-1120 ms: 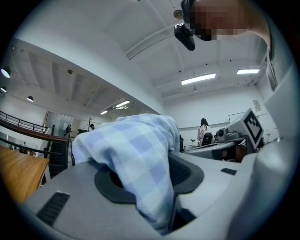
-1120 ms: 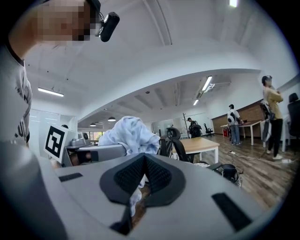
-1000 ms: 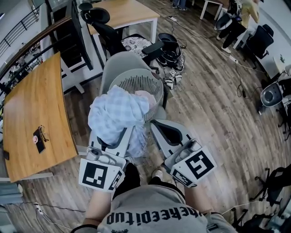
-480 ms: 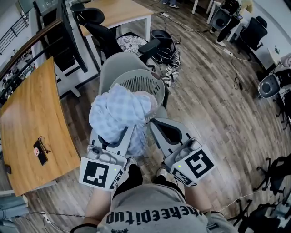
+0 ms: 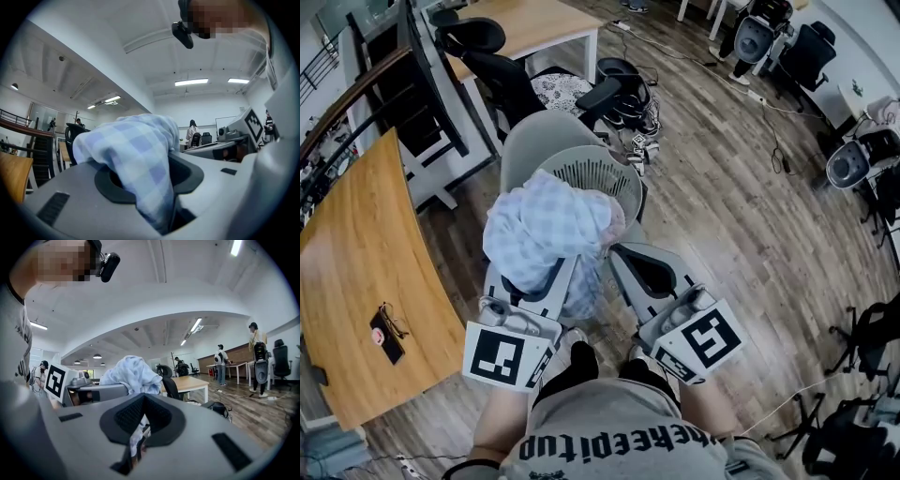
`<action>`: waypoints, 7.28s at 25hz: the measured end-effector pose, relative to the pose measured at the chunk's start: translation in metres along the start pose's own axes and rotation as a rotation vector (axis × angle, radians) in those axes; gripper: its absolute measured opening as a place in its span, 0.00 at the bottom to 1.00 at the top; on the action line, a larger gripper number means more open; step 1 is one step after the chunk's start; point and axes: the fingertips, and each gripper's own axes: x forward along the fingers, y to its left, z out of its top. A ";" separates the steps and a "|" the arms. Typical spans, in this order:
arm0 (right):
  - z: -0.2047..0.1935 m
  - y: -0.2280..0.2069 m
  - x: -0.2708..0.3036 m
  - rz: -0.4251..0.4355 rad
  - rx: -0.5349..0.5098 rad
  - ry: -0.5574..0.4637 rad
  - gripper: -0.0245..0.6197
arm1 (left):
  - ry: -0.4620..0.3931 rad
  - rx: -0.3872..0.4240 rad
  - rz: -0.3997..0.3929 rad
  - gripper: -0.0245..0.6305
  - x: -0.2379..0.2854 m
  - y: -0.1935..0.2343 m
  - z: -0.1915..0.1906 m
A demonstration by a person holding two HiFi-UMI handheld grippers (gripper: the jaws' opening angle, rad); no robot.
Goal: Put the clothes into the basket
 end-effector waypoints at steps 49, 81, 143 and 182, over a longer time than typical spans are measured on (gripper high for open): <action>0.002 -0.010 0.065 -0.014 -0.031 0.032 0.05 | -0.021 -0.033 0.006 0.30 0.023 0.068 -0.005; -0.002 -0.119 0.142 0.134 0.017 0.117 0.05 | 0.081 -0.089 0.164 0.30 0.130 0.115 -0.042; -0.116 -0.200 0.154 0.185 0.173 0.347 0.05 | 0.436 -0.269 0.221 0.31 0.185 0.094 -0.248; -0.110 -0.166 0.156 0.225 0.165 0.320 0.05 | 0.735 -0.385 0.151 0.50 0.142 0.082 -0.268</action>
